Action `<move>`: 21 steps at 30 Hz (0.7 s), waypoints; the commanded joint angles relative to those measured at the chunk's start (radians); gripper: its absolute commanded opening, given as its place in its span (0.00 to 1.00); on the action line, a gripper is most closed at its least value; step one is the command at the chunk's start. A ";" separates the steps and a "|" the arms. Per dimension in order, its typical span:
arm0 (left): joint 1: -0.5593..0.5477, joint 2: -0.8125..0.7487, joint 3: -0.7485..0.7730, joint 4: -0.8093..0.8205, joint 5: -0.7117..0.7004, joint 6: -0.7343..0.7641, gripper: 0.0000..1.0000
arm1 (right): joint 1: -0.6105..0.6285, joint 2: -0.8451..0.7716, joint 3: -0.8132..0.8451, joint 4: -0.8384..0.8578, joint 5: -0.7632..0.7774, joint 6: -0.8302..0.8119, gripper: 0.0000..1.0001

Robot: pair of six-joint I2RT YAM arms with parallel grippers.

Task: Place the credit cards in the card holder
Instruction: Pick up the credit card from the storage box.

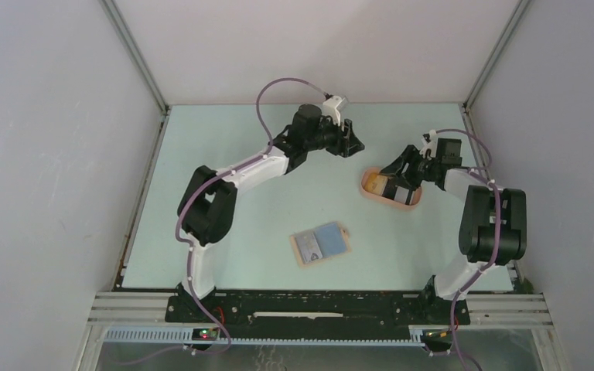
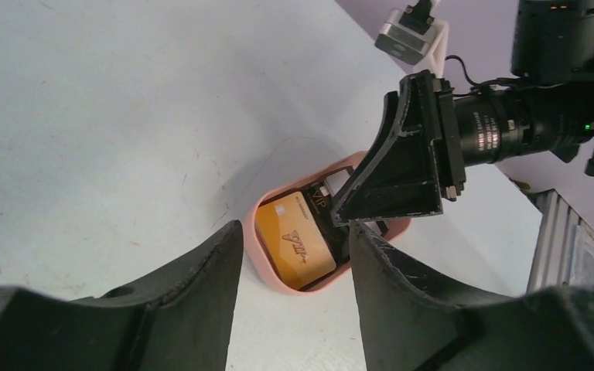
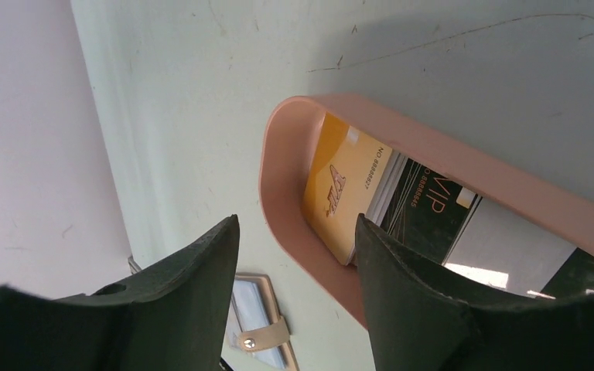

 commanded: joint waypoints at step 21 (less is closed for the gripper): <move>-0.035 0.192 0.370 -0.464 -0.010 0.173 0.54 | 0.069 0.118 0.106 -0.094 0.110 -0.014 0.72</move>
